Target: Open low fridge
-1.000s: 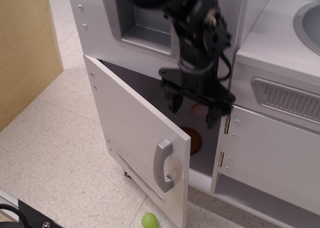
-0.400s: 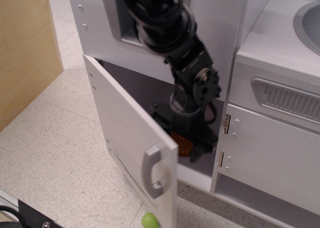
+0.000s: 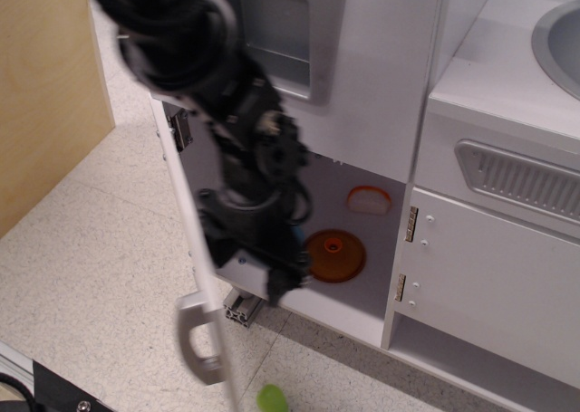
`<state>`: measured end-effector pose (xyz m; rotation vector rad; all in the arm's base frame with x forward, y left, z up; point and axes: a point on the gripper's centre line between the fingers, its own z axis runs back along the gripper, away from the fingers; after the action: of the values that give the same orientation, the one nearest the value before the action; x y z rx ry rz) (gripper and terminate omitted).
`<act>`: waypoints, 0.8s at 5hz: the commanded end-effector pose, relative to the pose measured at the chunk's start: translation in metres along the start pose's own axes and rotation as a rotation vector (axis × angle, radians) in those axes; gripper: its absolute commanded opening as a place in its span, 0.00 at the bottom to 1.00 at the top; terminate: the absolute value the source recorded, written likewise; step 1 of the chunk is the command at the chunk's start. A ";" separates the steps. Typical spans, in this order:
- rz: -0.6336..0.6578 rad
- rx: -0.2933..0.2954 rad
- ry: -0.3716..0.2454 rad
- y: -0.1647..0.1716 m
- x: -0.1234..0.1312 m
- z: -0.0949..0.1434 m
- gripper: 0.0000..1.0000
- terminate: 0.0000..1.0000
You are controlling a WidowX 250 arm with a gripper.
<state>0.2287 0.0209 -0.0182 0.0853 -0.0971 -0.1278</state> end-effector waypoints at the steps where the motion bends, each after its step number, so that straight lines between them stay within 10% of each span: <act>1: -0.009 0.044 -0.032 0.053 -0.020 0.011 1.00 0.00; 4: -0.028 0.117 -0.047 0.086 -0.037 0.008 1.00 0.00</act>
<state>0.1961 0.1071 -0.0180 0.1803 -0.1227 -0.1541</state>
